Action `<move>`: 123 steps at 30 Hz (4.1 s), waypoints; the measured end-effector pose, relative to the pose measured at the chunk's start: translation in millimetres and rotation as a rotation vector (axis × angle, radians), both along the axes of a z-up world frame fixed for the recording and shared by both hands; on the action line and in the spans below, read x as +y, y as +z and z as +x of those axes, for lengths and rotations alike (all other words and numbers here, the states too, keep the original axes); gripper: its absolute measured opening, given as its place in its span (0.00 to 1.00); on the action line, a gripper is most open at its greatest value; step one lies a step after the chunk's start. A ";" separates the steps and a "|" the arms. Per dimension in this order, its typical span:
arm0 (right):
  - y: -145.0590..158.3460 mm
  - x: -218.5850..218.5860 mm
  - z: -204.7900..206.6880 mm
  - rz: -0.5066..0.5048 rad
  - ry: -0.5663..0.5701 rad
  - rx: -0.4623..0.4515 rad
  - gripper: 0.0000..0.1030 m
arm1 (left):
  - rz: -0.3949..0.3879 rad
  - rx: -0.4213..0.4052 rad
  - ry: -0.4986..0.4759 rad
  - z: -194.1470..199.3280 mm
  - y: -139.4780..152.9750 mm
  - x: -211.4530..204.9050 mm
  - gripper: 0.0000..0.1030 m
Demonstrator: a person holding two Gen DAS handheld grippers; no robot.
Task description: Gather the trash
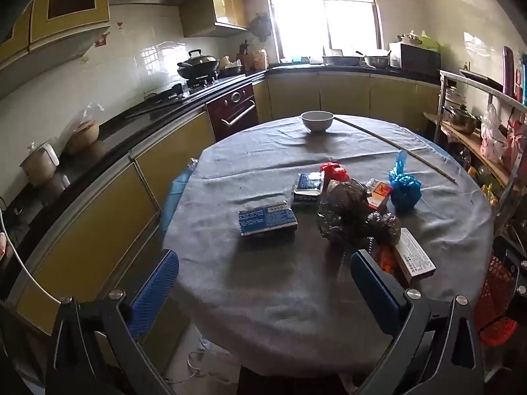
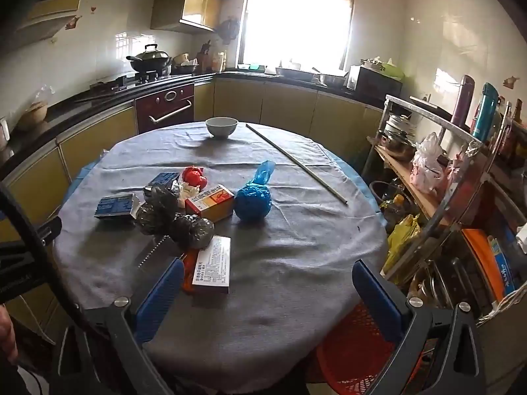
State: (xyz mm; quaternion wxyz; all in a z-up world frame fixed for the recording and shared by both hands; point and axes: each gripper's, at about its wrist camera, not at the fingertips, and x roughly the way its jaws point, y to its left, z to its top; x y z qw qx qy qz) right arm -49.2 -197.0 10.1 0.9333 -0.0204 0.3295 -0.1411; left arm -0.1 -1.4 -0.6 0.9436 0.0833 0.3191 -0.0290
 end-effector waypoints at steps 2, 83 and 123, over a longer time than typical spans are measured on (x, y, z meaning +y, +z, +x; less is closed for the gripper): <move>0.6 -3.2 -1.1 0.004 -0.005 -0.001 1.00 | 0.003 0.007 -0.007 -0.7 -0.6 -2.3 1.00; -130.8 -99.1 70.8 0.654 0.136 0.264 0.48 | -0.365 0.632 -0.346 101.9 -121.5 -60.3 0.47; -179.5 -300.4 -111.8 0.895 -0.355 -0.026 0.62 | 0.026 0.564 -0.914 -4.1 -113.4 -312.7 0.62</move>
